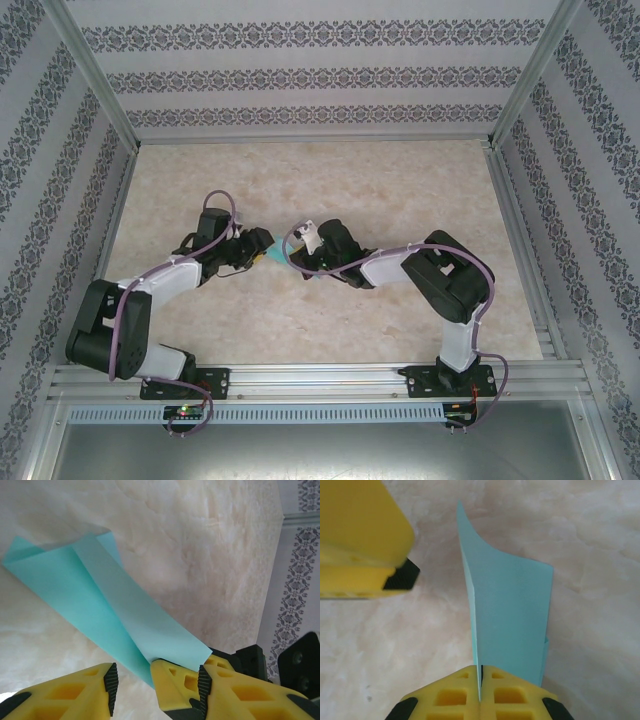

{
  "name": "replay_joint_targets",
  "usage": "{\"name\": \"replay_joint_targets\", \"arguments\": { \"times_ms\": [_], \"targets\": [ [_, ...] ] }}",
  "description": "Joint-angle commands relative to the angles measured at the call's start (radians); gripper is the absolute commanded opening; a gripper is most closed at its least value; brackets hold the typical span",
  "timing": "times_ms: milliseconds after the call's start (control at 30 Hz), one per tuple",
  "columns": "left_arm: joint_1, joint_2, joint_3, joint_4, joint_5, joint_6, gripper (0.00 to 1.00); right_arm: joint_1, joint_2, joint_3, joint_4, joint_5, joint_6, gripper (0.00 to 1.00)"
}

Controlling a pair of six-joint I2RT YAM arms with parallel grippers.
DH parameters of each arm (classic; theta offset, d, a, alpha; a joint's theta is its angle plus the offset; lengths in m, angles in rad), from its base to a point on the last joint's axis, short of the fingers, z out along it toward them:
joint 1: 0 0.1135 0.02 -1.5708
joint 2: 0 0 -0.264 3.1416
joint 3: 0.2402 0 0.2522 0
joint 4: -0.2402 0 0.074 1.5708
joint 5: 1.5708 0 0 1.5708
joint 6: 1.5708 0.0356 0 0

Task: Fold a paper plane with a square sheet of paper (pick it up from the middle)
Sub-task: Fold the wing for the fifth time at the center of the table.

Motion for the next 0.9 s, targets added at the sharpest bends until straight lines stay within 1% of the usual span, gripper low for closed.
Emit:
{"name": "replay_joint_targets", "arguments": {
  "times_ms": [0, 133, 333, 500, 867],
  "targets": [
    [-0.023, 0.037, -0.025, 0.131, 0.024, 0.014, 0.48, -0.013, 0.006, 0.004, 0.044, -0.089, 0.132, 0.03],
    [-0.042, 0.088, -0.044, 0.196, 0.044, -0.008, 0.44, -0.018, 0.029, 0.011, 0.060, -0.115, 0.192, 0.03],
    [-0.053, 0.126, -0.065, 0.248, 0.042, -0.020, 0.41, -0.025, 0.049, 0.017, 0.056, -0.136, 0.224, 0.02],
    [-0.053, 0.132, -0.070, 0.263, 0.035, -0.020, 0.38, -0.031, 0.073, 0.031, 0.049, -0.169, 0.259, 0.03],
    [-0.054, 0.145, -0.073, 0.274, 0.034, -0.011, 0.35, -0.041, 0.113, 0.068, 0.008, -0.202, 0.301, 0.04]
  ]
}}
